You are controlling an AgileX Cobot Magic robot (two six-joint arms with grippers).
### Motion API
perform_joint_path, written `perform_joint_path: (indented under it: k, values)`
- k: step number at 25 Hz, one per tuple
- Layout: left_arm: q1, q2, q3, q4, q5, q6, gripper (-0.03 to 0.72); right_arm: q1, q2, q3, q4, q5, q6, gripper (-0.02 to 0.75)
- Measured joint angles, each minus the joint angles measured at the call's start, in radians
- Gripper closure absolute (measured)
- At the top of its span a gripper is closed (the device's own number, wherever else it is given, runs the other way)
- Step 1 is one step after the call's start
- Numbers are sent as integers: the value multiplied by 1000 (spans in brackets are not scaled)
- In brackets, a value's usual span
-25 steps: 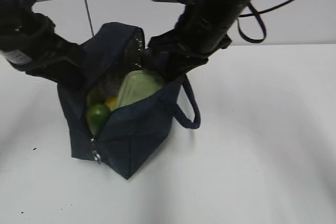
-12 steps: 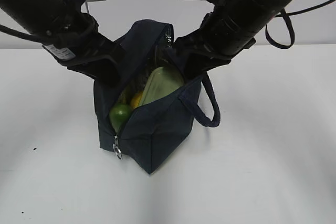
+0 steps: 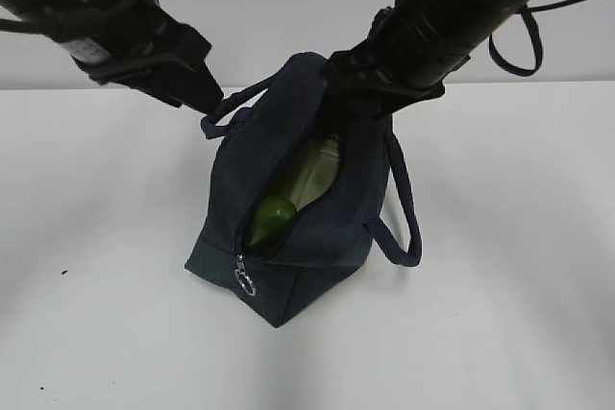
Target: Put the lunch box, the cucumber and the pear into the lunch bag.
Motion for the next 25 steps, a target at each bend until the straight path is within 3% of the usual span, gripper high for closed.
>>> perform_joint_path:
  k: [5, 10, 18, 25]
  values:
    - [0, -104, 16, -2, -51, 32, 390, 0, -57, 0, -22, -2, -7, 223]
    - [0, -215, 140, -26, -124, 99, 390, 0, -169, 105, 4, -62, -47, 222]
    - [0, -386, 479, -266, -398, 373, 390, 28, -403, 502, 240, -377, -364, 241]
    - [0, -449, 660, -447, -494, 631, 390, 108, -485, 740, 475, -535, -599, 259]
